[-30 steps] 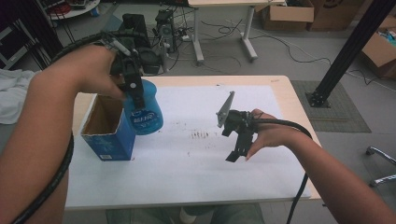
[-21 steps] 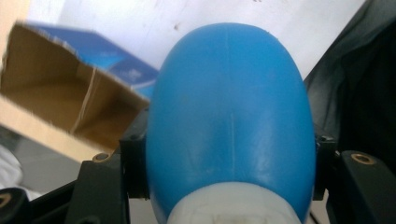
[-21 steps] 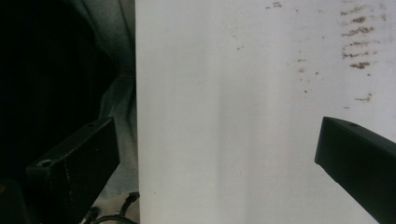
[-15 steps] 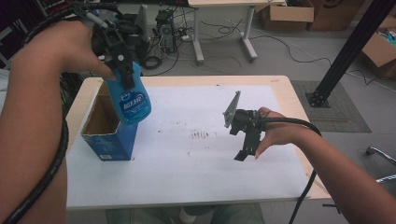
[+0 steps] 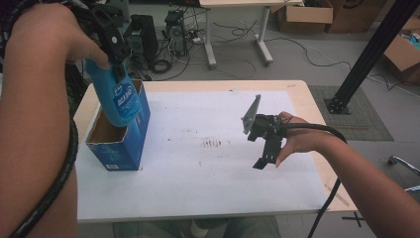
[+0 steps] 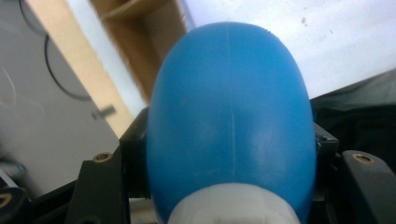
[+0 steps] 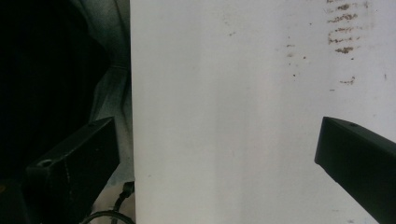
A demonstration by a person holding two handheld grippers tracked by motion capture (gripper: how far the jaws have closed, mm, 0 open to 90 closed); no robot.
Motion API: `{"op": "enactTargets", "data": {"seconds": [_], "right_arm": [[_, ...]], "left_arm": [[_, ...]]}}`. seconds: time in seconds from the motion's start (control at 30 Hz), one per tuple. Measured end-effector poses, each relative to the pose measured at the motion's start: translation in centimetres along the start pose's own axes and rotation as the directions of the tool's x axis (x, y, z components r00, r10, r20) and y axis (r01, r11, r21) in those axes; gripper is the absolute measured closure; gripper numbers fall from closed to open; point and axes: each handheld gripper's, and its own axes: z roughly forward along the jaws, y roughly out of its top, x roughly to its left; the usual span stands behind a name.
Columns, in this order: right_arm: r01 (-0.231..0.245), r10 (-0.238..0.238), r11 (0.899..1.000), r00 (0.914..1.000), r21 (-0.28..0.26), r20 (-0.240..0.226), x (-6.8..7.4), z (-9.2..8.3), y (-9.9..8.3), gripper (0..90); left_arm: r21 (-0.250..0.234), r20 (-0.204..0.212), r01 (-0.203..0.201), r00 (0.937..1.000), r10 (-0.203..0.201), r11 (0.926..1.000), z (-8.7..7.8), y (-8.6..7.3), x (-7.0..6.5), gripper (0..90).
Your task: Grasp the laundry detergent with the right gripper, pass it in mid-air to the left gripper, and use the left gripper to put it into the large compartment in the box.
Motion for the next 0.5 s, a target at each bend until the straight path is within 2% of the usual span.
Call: {"op": "enactTargets", "data": {"seconds": [0.17,0.33,0.5], "right_arm": [[0.002,-0.002,1.000,1.0000,-0.003,0.004,0.0,-0.1,-0.2,0.0],[0.004,-0.004,1.000,1.0000,-0.007,0.008,-0.1,-0.1,-0.2,0.0],[0.002,-0.002,1.000,0.9999,-0.009,0.013,-0.1,-0.2,-0.3,0.0]], "left_arm": [[-0.016,0.011,0.100,0.9949,-0.100,0.9949,0.0,-0.3,1.3,38.2],[-0.034,0.015,0.159,0.9872,-0.159,0.9866,1.0,-0.2,2.6,38.2],[-0.015,0.011,0.182,0.9833,-0.182,0.9832,2.9,0.4,3.6,38.3]]}}
